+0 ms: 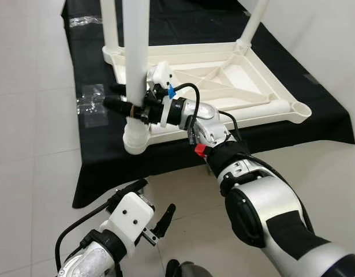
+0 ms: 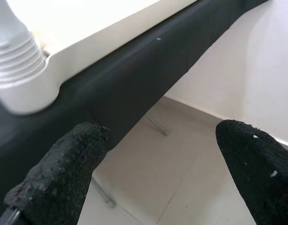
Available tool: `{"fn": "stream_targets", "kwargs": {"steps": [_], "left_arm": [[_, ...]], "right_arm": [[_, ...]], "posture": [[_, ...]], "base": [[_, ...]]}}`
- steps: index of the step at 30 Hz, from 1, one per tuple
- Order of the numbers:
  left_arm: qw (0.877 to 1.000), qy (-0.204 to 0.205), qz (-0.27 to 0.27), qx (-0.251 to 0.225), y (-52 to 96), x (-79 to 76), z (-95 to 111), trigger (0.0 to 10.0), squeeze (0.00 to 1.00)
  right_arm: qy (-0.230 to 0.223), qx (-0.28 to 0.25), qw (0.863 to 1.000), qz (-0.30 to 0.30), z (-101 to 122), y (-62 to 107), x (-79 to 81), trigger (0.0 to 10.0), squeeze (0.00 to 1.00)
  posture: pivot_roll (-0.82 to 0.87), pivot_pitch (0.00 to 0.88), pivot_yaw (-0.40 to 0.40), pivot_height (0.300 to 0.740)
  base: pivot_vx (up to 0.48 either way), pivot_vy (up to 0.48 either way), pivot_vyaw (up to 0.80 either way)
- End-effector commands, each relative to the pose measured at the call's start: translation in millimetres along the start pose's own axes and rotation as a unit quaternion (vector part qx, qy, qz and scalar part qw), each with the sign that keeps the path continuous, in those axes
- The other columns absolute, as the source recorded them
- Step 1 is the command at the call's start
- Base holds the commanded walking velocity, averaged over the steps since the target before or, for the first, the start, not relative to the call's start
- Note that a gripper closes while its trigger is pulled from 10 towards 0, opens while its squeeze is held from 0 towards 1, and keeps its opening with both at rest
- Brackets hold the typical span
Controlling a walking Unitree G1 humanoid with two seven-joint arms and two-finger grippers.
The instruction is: Building children table
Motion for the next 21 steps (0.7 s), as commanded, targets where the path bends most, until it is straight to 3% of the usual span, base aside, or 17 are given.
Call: {"fn": "stream_targets", "kwargs": {"steps": [1, 2, 3, 5, 7, 8, 9, 10, 12, 14, 16, 18, 19, 21], "left_arm": [[1.000, 0.004, -0.007, 0.004, 2.6, -5.4, 0, 10.0, 0.00], [1.000, 0.003, -0.007, 0.004, 2.4, -5.2, 1, 10.0, 0.00], [1.000, 0.003, -0.007, 0.004, 2.4, -5.2, 1, 10.0, 0.00], [1.000, 0.003, -0.007, 0.004, 0.6, -3.7, 1, 10.0, 0.00], [1.000, 0.003, -0.007, 0.004, 0.6, -3.7, 1, 10.0, 0.00], [1.000, 0.002, -0.007, 0.004, -0.3, -3.0, 1, 10.0, 0.00], [1.000, 0.001, -0.006, 0.004, -1.5, -1.9, 0, 10.0, 0.00], [1.000, 0.001, -0.006, 0.004, -1.5, -1.9, 0, 10.0, 0.00], [1.000, 0.000, -0.004, 0.004, -3.8, -0.1, 0, 10.0, 0.00], [1.000, 0.000, -0.004, 0.004, -3.8, -0.1, 0, 10.0, 0.00], [1.000, 0.000, -0.001, 0.004, -5.8, 1.7, -1, 10.0, 0.00], [1.000, 0.001, 0.001, 0.005, -7.4, 2.4, -3, 10.0, 0.00], [1.000, 0.001, 0.001, 0.005, -7.4, 2.4, -3, 10.0, 0.00], [1.000, 0.002, 0.003, 0.004, -8.0, 1.9, -3, 10.0, 0.00]], "right_arm": [[-0.028, 0.086, 0.994, -0.068, -46, 21.9, -4.6, 0.0, 0.00], [-0.023, 0.089, 0.990, -0.111, -47, 24.4, -11.5, 0.0, 0.00], [-0.023, 0.089, 0.990, -0.111, -47, 24.4, -11.5, 0.0, 0.00], [-0.041, 0.108, 0.973, -0.198, -55, 31.1, -22.5, 0.0, 0.00], [-0.041, 0.108, 0.973, -0.198, -55, 31.1, -22.5, 0.0, 0.00], [-0.043, 0.117, 0.964, -0.234, -58, 34.2, -26.2, 0.0, 0.00], [-0.061, 0.128, 0.947, -0.289, -63, 39.5, -32.0, 0.0, 0.00], [-0.061, 0.128, 0.947, -0.289, -63, 39.5, -32.0, 0.0, 0.00], [-0.072, 0.148, 0.906, -0.390, -68, 49.7, -42.1, 0.0, 0.00], [-0.072, 0.148, 0.906, -0.390, -68, 49.7, -42.1, 0.0, 0.00], [-0.072, 0.165, 0.866, -0.466, -70, 57.1, -47.5, 0.0, 0.00], [-0.065, 0.175, 0.814, -0.551, -67, 63.3, -50.3, 0.0, 0.00], [-0.065, 0.175, 0.814, -0.551, -67, 63.3, -50.3, 0.0, 0.00], [-0.049, 0.170, 0.786, -0.593, -58, 59.4, -48.3, 0.0, 0.00]], "posture": [[0.17, 0.276, -0.190, 0.740], [0.17, 0.276, -0.190, 0.740], [0.17, 0.276, -0.190, 0.740], [0.17, 0.265, -0.185, 0.740], [0.17, 0.265, -0.185, 0.740], [0.17, 0.265, -0.185, 0.740], [0.17, 0.265, -0.185, 0.740], [0.17, 0.265, -0.185, 0.740], [0.17, 0.254, -0.187, 0.740], [0.17, 0.254, -0.187, 0.740], [0.17, 0.254, -0.189, 0.740], [0.17, 0.250, -0.194, 0.740], [0.17, 0.250, -0.194, 0.740], [0.17, 0.253, -0.199, 0.740]], "base": [[0.000, 0.000, 0.00], [0.000, 0.000, 0.00], [0.000, 0.000, 0.00], [0.000, 0.000, 0.00], [0.000, 0.000, 0.00], [0.000, 0.000, 0.00], [0.000, 0.000, 0.00], [0.000, 0.000, 0.00], [0.000, 0.000, 0.00], [0.000, 0.000, 0.00], [0.000, 0.000, 0.00], [0.000, 0.000, 0.00], [0.000, 0.000, 0.00], [0.000, 0.000, 0.00]]}}
Point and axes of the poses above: a point about 5 cm out from each wrist's last joint towards the gripper, its own y axis pointing back from the gripper into the wrist, its own z axis along the axis of the wrist's last joint, x = y × z, the point moved 3 cm from there along -y, pointing out of the wrist towards the gripper, and after that the axes turned 9 degrees about y, right-handed, at the moved point
